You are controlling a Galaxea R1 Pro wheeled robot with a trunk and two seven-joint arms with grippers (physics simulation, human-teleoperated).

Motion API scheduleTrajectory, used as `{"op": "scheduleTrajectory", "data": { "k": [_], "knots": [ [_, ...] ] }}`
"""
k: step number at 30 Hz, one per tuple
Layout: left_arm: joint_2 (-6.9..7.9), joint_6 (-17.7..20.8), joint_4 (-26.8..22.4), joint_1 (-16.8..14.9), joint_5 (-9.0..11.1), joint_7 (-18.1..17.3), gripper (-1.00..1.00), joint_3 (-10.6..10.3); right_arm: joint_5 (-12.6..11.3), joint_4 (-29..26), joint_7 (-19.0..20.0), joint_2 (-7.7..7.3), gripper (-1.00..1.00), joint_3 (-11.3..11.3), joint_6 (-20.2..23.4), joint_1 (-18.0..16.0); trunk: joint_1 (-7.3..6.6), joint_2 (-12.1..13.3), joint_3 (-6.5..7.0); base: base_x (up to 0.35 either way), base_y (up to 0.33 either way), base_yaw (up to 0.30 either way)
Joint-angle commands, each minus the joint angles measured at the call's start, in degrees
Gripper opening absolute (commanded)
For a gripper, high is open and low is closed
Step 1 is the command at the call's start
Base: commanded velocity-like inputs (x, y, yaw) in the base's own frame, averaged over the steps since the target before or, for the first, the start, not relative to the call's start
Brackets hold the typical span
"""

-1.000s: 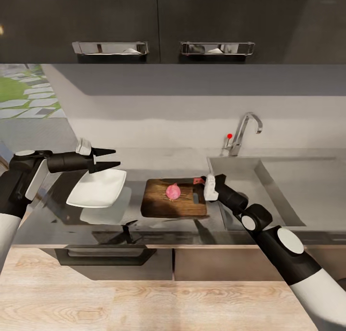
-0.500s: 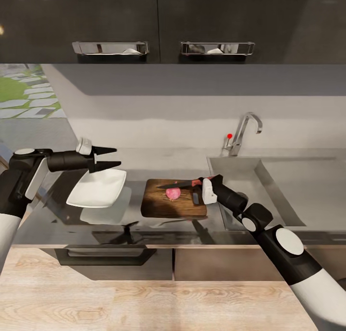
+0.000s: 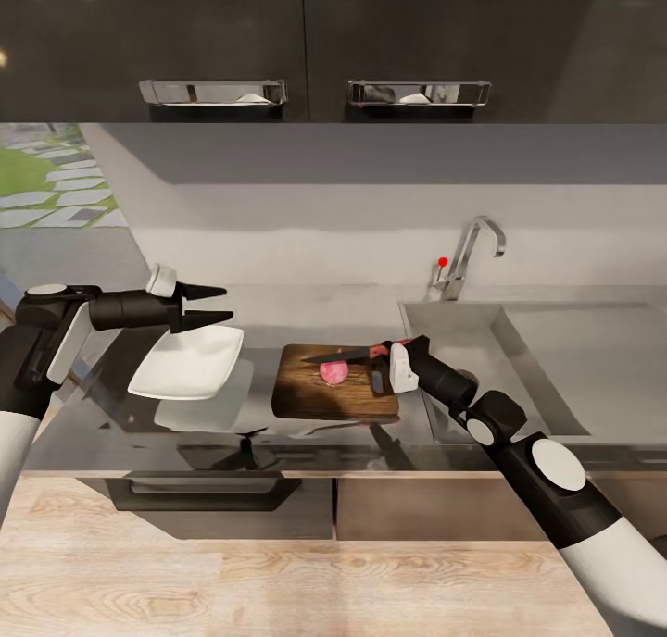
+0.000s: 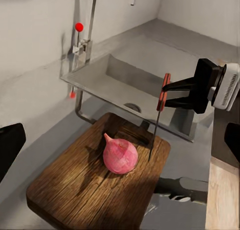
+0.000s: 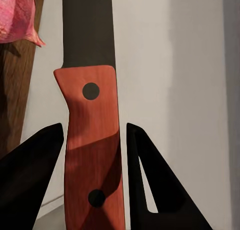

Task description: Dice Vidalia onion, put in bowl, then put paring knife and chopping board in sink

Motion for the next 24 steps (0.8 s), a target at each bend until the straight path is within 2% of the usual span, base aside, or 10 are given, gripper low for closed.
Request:
{"op": "scheduleTrajectory", "data": {
  "k": [1,17,21,24],
  "knots": [
    [0.07,0.8,0.0,-0.1,0.4,0.0,1.0,-0.2,0.4,-0.1,0.1,-0.03,-1.0,0.0,-0.1,-0.1,0.03,-0.1,-0.11,0.0,0.0,0.0],
    [0.19,1.7,-0.3,-0.1,0.5,-0.6,1.0,0.0,0.4,-0.2,0.1,-0.03,-1.0,-0.2,-0.1,-0.1,0.03,-0.1,-0.11,0.0,0.0,0.0],
    [0.19,1.7,-1.1,-0.1,0.5,-2.1,1.0,0.0,0.4,-0.2,0.1,-0.03,-1.0,-1.0,-0.1,-0.1,0.03,-0.1,-0.11,0.0,0.0,0.0],
    [0.23,1.5,-1.4,-0.1,0.5,-5.0,1.0,0.0,0.4,-0.2,0.1,-0.03,-1.0,-1.8,-0.1,-0.1,0.03,-0.1,-0.11,0.0,0.0,0.0]
  ]
}}
